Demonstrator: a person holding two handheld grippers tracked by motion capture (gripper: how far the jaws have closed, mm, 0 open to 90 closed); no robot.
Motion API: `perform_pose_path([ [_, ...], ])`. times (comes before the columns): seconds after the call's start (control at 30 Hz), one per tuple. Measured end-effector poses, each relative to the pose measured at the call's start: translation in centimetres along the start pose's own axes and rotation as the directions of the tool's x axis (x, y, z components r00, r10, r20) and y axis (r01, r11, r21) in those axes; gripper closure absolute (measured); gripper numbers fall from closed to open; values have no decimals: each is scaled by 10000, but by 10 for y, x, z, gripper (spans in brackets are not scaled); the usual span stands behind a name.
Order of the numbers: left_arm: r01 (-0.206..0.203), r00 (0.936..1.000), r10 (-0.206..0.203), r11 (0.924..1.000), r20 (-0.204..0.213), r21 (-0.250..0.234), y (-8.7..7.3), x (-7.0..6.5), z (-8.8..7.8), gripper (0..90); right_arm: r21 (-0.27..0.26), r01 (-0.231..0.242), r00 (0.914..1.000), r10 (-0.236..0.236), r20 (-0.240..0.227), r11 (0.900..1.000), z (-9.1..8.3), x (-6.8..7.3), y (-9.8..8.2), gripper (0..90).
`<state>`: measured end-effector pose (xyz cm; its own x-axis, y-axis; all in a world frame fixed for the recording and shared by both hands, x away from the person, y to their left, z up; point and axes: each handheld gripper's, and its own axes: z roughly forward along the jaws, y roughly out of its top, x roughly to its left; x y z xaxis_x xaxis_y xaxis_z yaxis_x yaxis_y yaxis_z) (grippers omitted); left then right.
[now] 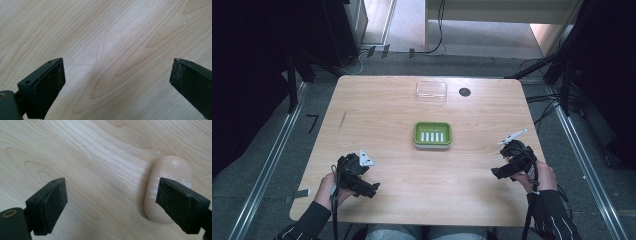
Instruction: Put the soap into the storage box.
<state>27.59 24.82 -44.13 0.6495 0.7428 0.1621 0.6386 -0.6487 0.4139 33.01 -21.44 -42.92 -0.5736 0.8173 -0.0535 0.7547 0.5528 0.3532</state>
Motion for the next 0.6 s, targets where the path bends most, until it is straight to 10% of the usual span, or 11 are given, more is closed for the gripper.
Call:
perform_pose_path([
  [0.6,2,10000,-2,9999,2,101,-2,0,0,6,58,-601,9982,600,81,9982,4,-29,3,99],
])
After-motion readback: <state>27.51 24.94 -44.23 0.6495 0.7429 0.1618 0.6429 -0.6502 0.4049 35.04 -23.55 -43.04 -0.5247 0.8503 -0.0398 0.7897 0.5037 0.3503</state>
